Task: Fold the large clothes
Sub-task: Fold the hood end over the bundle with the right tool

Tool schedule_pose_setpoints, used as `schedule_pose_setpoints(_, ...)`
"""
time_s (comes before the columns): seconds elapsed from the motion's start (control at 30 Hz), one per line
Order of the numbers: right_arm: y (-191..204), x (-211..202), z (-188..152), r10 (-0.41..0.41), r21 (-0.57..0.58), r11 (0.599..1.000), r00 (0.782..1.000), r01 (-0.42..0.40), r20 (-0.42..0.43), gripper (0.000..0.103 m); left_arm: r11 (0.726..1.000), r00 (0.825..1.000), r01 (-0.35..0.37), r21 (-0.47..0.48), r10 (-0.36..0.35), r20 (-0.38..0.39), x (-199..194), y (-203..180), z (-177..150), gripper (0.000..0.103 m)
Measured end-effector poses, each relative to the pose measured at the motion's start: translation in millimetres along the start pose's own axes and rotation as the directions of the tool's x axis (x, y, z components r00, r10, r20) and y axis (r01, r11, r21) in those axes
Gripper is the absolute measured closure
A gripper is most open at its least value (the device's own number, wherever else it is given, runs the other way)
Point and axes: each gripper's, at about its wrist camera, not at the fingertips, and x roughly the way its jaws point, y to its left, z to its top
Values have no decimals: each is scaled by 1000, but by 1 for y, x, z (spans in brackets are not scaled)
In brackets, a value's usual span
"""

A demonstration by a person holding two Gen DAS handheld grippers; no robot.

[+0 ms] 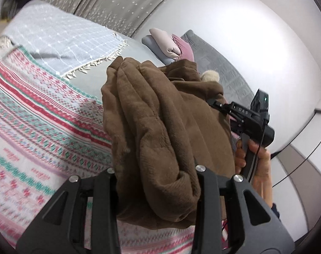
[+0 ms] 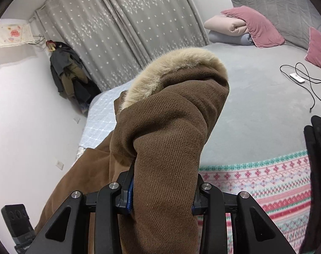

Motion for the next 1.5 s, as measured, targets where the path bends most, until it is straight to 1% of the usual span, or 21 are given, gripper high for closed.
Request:
schedule_pose_setpoints(0.13,28,-19,-13,44,-30,999,999,-44,2,66,999,999,-48,15,48,18,-49,-10,-13,67)
schedule_pose_setpoints(0.23,56,-25,-24,90,-63,994,996,-90,-7,67,997,995,-79,4,78,54,-88,-4,-22,67)
schedule_pose_setpoints(0.33,96,-17,-31,133,-115,984,991,-135,-25,67,994,988,-111,-18,112,106,-125,13,-28,67)
schedule_pose_setpoints(0.4,131,-3,-33,160,-161,973,986,-165,-46,67,990,979,-132,-48,138,150,-147,32,-30,67)
schedule_pose_setpoints(0.47,165,18,-31,184,-199,961,981,-194,-67,67,986,970,-149,-73,160,180,-161,50,-28,67)
schedule_pose_setpoints(0.5,179,28,-29,195,-211,955,978,-208,-78,67,983,964,-156,-95,173,200,-170,66,-26,67)
schedule_pose_setpoints(0.63,232,81,-21,237,-247,933,963,-262,-127,67,974,942,-171,-149,206,266,-182,120,-18,67)
schedule_pose_setpoints(0.77,272,145,-13,264,-285,907,946,-310,-187,67,960,921,-205,-193,256,293,-172,158,-7,67)
schedule_pose_setpoints(0.87,292,200,-3,263,-326,886,937,-329,-232,67,955,916,-215,-205,270,297,-158,178,0,67)
schedule_pose_setpoints(0.93,297,222,1,253,-366,868,933,-335,-254,67,950,913,-245,-194,293,282,-145,189,6,67)
schedule_pose_setpoints(1.03,309,260,10,244,-410,846,932,-340,-269,67,944,912,-262,-201,310,269,-134,204,15,67)
schedule_pose_setpoints(1.1,322,282,10,262,-421,835,929,-355,-263,67,941,905,-273,-199,322,277,-133,210,24,67)
schedule_pose_setpoints(1.17,320,301,12,292,-405,834,922,-376,-255,67,935,903,-285,-212,336,269,-127,221,25,66)
schedule_pose_setpoints(1.23,317,326,15,326,-367,837,909,-405,-259,66,911,909,-310,-272,368,196,-112,236,17,65)
schedule_pose_setpoints(1.27,313,340,13,328,-357,839,905,-411,-271,65,897,913,-316,-310,376,156,-104,246,11,65)
schedule_pose_setpoints(1.3,309,355,8,307,-351,845,904,-403,-298,65,873,912,-329,-359,392,118,-96,257,4,64)
schedule_pose_setpoints(1.33,306,371,0,265,-352,856,906,-378,-329,63,866,914,-315,-389,387,121,-94,265,-2,63)
schedule_pose_setpoints(1.37,301,385,-7,219,-358,869,915,-341,-339,62,869,919,-293,-398,371,132,-95,267,-2,63)
schedule_pose_setpoints(1.4,288,400,-11,193,-324,894,920,-309,-342,61,872,926,-276,-404,354,132,-98,267,-1,63)
schedule_pose_setpoints(1.47,263,418,-11,241,-197,924,900,-327,-363,57,880,935,-256,-400,330,128,-100,267,0,62)
schedule_pose_setpoints(1.5,257,421,-11,251,-171,929,897,-329,-363,56,879,935,-257,-401,331,127,-100,267,0,61)
